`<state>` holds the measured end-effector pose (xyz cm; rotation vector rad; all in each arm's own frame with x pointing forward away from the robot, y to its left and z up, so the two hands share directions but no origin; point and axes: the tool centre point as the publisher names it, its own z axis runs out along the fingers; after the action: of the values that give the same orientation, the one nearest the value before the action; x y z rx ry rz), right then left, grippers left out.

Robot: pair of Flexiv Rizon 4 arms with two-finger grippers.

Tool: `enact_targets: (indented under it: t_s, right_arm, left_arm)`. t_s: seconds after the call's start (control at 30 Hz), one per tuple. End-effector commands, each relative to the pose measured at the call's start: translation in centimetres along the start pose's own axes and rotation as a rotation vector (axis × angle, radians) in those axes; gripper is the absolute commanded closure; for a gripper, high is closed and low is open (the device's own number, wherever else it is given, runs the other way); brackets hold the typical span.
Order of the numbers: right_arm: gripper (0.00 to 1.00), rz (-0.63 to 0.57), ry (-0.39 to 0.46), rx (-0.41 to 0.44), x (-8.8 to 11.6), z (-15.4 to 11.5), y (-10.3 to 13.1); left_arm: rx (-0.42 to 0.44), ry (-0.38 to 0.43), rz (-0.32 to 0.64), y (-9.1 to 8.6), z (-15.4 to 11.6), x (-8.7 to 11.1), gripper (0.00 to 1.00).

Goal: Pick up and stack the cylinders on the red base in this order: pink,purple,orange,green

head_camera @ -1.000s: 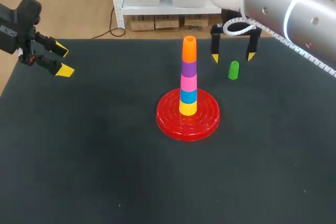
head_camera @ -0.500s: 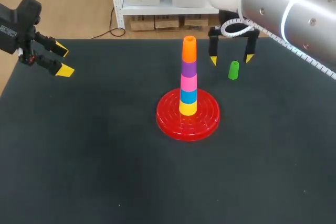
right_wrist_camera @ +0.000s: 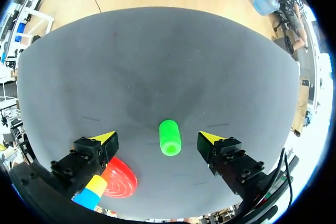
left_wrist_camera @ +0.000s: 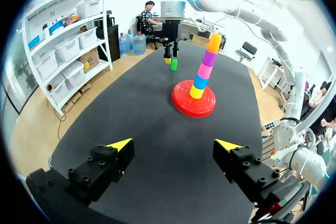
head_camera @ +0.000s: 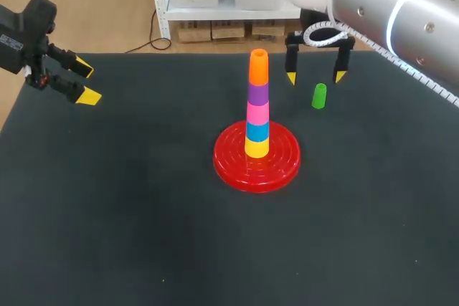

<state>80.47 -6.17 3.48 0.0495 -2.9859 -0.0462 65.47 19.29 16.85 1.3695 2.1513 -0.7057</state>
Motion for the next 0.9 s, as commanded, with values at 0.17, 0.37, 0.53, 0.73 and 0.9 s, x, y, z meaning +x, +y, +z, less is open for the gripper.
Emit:
enact_targets:
  t_s: [0.17, 0.37, 0.53, 0.73, 0.9]
  right_arm:
    - [0.0, -0.003, 0.234, 0.007, -0.7, 0.0, 0.4]
    - [0.0, -0.021, 0.133, 0.001, -0.4, -0.2, 0.4]
    - [0.0, -0.03, 0.01, -0.054, -0.4, -0.6, -0.4]
    - [0.0, -0.067, -0.104, -0.019, -0.2, -0.6, -1.5]
    - [0.0, -0.109, -0.175, -0.014, 0.3, -0.3, -1.8]
  left_arm:
    - [-0.002, -0.002, 0.001, 0.0, 0.0, 0.1, 0.0]
    - [-0.002, -0.002, 0.001, 0.0, 0.0, 0.1, 0.0]
    - [-0.002, -0.002, 0.001, 0.0, 0.0, 0.1, 0.0]
    - [-0.002, -0.002, 0.001, 0.0, 0.0, 0.1, 0.0]
    - [-0.002, -0.002, 0.001, 0.0, 0.0, 0.1, 0.0]
